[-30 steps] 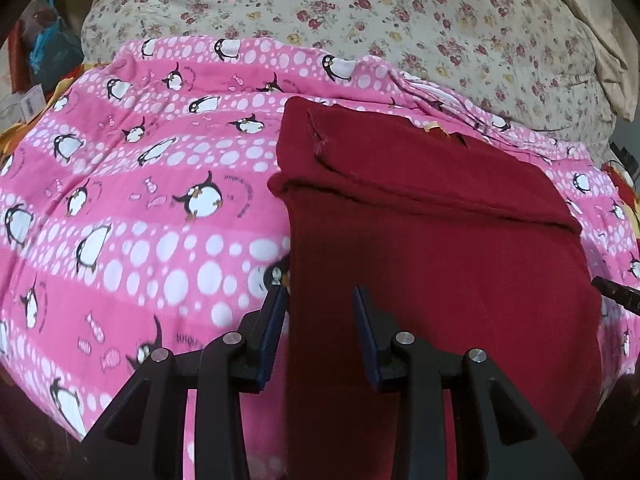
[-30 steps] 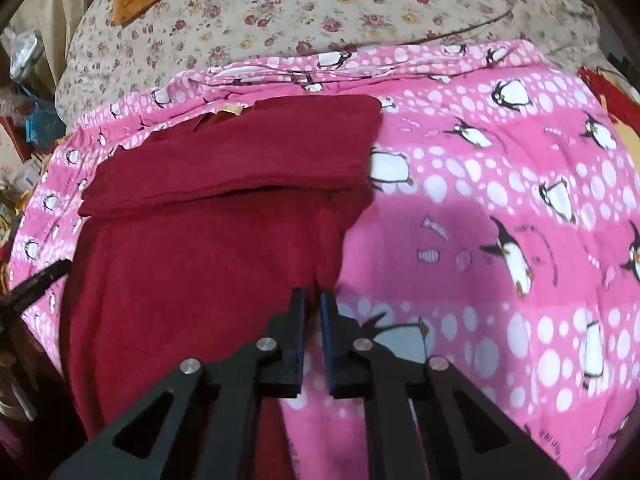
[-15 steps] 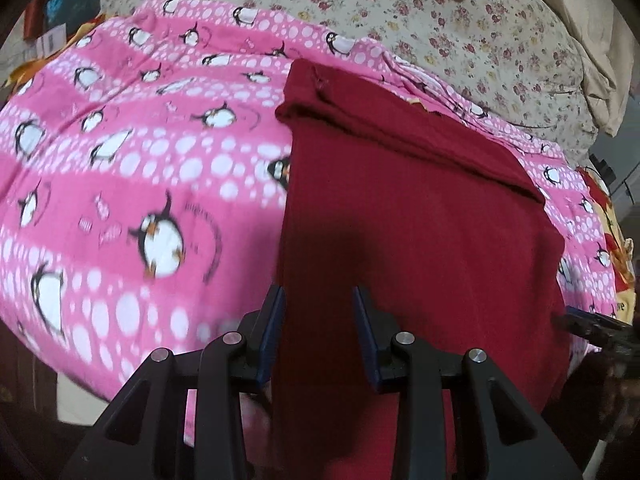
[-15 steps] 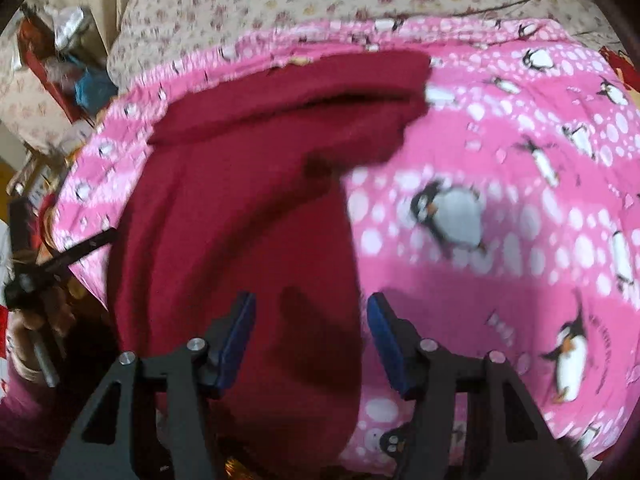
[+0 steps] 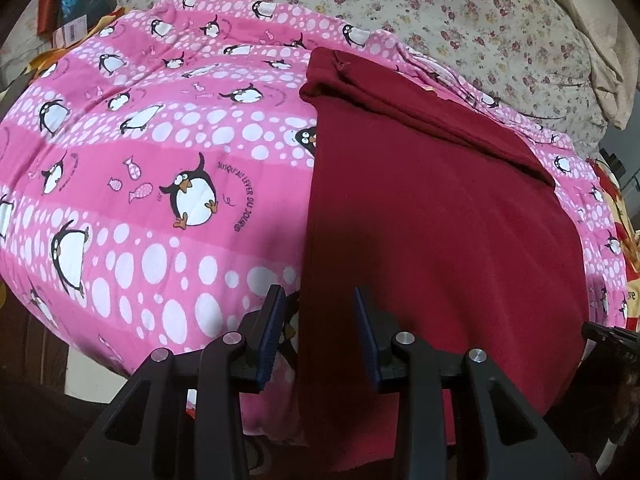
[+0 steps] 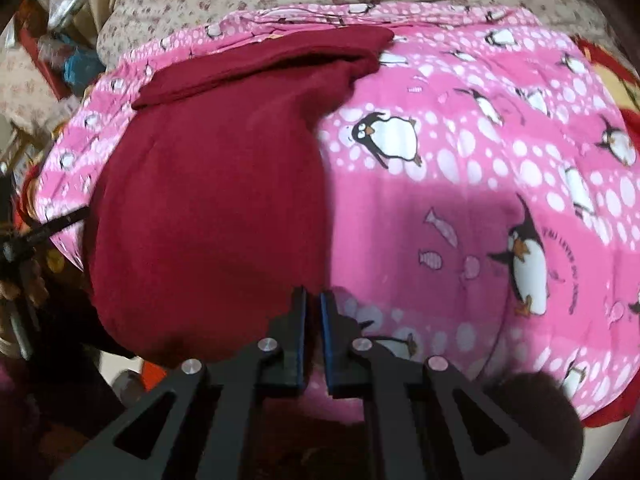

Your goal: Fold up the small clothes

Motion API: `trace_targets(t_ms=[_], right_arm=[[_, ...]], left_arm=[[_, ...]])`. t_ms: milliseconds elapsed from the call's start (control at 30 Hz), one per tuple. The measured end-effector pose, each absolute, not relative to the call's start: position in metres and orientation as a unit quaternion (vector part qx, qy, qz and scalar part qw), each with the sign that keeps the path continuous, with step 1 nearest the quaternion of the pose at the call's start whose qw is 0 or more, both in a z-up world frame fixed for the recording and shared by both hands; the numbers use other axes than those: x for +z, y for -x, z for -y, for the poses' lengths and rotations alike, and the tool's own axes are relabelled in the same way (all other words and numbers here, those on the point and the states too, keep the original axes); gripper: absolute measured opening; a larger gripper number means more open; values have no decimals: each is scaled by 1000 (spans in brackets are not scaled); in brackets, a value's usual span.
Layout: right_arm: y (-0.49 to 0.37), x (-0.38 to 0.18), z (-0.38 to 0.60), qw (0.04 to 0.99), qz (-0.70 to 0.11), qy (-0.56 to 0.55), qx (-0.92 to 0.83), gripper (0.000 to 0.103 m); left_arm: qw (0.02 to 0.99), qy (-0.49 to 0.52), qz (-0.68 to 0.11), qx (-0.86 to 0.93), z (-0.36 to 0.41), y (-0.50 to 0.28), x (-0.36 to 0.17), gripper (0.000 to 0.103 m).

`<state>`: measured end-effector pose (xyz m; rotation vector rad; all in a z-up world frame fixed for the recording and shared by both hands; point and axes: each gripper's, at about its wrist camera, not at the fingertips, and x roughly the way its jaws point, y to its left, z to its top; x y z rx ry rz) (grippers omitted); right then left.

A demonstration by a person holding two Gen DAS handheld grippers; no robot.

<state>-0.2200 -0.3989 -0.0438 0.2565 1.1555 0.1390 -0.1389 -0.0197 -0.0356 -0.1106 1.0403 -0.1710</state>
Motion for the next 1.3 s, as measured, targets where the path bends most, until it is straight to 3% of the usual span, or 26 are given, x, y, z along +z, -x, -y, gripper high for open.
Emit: trace_targets(t_ms=[67,100,133,267,633,1033,1167,1200,1233,1267,1300], right_arm=[[220,-43,403,824,-544,-143,64,23],[221,-43,405,823,-544,-152,64,40],[223,-42,408,820,-545,-162,67,48],[228,-43,404,814,-555,-151,81,48],[234,-57,375,786,-598,-105,118,68],[225,-70,361,760,-623,-108,150,80],[224,-72,359,765,-618,-110,146,75],[225,-73,359,768,-617,-103,139,66],[227,-72,357,771,-617,-86,133,49],[229,-71,355,773,-616,-73,134,34],[228,-69,354,771,-616,-71,142,8]], left_arm=[[864,53,-495,-81,19,140,-35,14],[864,54,-494,-81,18,140,-35,14],[864,55,-495,-80,18,141,-35,14],[862,56,-498,-79,16,142,-36,14],[829,100,-540,-101,2,156,-50,14],[795,108,-583,-126,5,185,-80,16],[800,91,-581,-119,12,184,-81,17],[801,84,-580,-121,14,185,-80,15],[801,82,-580,-125,14,186,-80,10],[799,83,-581,-130,15,186,-79,0],[797,86,-583,-133,14,187,-78,0]])
